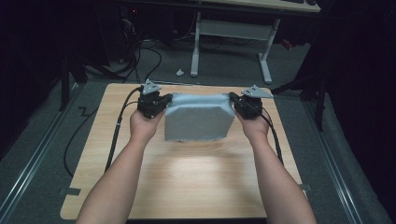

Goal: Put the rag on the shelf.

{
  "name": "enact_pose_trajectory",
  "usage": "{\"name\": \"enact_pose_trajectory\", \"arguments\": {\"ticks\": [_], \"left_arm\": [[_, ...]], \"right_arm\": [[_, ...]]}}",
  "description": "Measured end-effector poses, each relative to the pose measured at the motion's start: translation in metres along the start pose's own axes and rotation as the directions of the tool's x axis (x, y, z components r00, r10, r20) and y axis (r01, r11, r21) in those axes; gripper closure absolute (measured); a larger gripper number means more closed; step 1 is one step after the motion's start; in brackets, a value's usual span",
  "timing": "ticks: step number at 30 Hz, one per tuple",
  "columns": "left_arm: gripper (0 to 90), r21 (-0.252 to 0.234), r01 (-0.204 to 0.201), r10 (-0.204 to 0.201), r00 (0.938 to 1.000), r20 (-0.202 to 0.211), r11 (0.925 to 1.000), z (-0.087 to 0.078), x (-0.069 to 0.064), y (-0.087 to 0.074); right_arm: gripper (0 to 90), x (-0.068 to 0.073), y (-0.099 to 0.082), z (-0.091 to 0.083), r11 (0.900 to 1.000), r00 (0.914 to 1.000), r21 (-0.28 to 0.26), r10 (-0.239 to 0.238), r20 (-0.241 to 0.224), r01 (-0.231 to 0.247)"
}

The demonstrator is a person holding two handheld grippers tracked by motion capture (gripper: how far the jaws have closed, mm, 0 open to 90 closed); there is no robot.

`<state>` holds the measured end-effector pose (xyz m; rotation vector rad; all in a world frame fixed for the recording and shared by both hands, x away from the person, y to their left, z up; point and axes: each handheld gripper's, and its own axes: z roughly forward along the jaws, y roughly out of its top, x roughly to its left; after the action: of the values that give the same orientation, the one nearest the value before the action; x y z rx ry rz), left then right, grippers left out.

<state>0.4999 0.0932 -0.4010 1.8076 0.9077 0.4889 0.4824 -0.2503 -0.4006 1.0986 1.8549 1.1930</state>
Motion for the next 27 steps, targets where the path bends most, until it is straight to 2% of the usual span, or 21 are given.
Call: {"name": "enact_pose_trajectory", "arguments": {"ticks": [7, 12, 19, 23, 27], "left_arm": [[89.4, 0.018, 0.03, -0.031, 0.9978, 0.058, 0.9994, -0.003, -0.003, -0.025], [89.4, 0.013, 0.062, -0.063, 0.9943, 0.086, 0.998, -0.005, -0.004, -0.038], [89.4, 0.037, 0.06, -0.063, 0.993, 0.1, 0.9975, -0.002, -0.006, -0.051], [89.4, 0.051, 0.078, -0.082, 0.9915, 0.101, 0.9957, 0.001, -0.005, -0.06], [89.3, 0.063, 0.082, -0.089, 0.9908, 0.102, 0.9946, 0.002, -0.005, -0.068]], "right_arm": [[89.5, 0.006, -0.022, 0.001, 0.9997, 0.9995, 0.025, 0.007, -0.031, -0.007], [89.5, 0.016, -0.033, 0.0, 0.9993, 0.999, 0.035, -0.009, -0.045, 0.01], [89.5, 0.023, -0.04, 0.0, 0.9986, 0.9982, 0.047, -0.022, -0.056, 0.024], [89.4, 0.027, -0.045, 0.002, 0.9982, 0.9981, 0.051, -0.029, -0.054, 0.032], [89.4, 0.025, -0.056, 0.006, 0.9965, 0.9985, 0.082, -0.008, -0.055, 0.013]]}}
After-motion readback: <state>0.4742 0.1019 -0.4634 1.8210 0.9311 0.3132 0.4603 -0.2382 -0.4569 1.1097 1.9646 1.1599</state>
